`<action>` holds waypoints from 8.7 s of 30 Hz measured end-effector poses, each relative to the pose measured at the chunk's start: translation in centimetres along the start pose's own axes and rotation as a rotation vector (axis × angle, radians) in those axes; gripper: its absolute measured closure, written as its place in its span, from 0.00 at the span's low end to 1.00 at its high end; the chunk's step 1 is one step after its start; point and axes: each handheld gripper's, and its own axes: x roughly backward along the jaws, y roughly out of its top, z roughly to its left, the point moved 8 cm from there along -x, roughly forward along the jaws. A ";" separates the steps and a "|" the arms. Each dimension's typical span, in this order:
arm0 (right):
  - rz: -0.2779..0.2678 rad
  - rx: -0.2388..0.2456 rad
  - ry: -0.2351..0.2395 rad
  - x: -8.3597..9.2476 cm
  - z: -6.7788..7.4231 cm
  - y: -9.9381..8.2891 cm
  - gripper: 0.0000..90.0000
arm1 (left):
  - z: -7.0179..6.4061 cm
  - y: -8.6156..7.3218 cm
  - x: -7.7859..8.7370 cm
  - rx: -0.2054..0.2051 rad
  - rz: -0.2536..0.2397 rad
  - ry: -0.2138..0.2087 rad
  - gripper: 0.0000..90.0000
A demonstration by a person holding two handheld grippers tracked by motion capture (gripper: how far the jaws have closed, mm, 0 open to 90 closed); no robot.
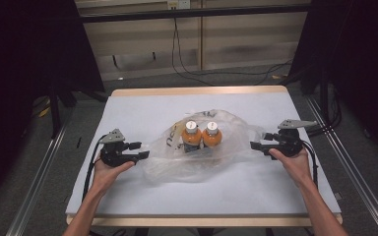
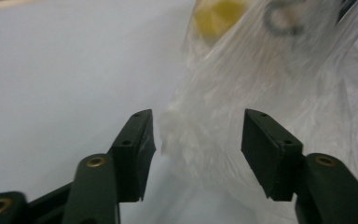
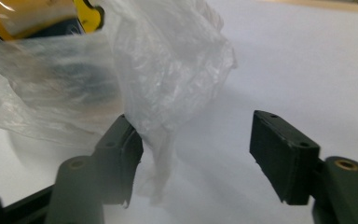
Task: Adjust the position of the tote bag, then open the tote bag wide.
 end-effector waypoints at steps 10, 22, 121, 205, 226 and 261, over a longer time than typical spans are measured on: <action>-0.106 0.028 -0.022 3.0 0.9 2.6 0.23 | -0.7 3.0 2.2 -0.002 -0.122 0.021 0.35; -0.065 0.124 0.026 -1.0 3.7 5.9 0.37 | -3.8 6.8 -2.6 -0.097 -0.100 -0.065 0.35; 0.345 0.232 0.200 -10.7 4.9 2.6 1.00 | -5.2 1.6 -10.5 -0.242 0.353 -0.148 0.97; 0.578 0.361 -0.055 -4.1 -0.2 -2.7 1.00 | 2.0 -2.7 -3.5 -0.223 0.451 0.070 1.00; 0.311 0.279 0.094 -4.0 2.3 0.9 1.00 | -1.1 1.8 -2.4 -0.136 0.158 -0.080 1.00; 0.208 0.289 0.195 -7.2 6.8 4.7 1.00 | -11.8 5.4 -9.3 -0.163 0.045 -0.266 1.00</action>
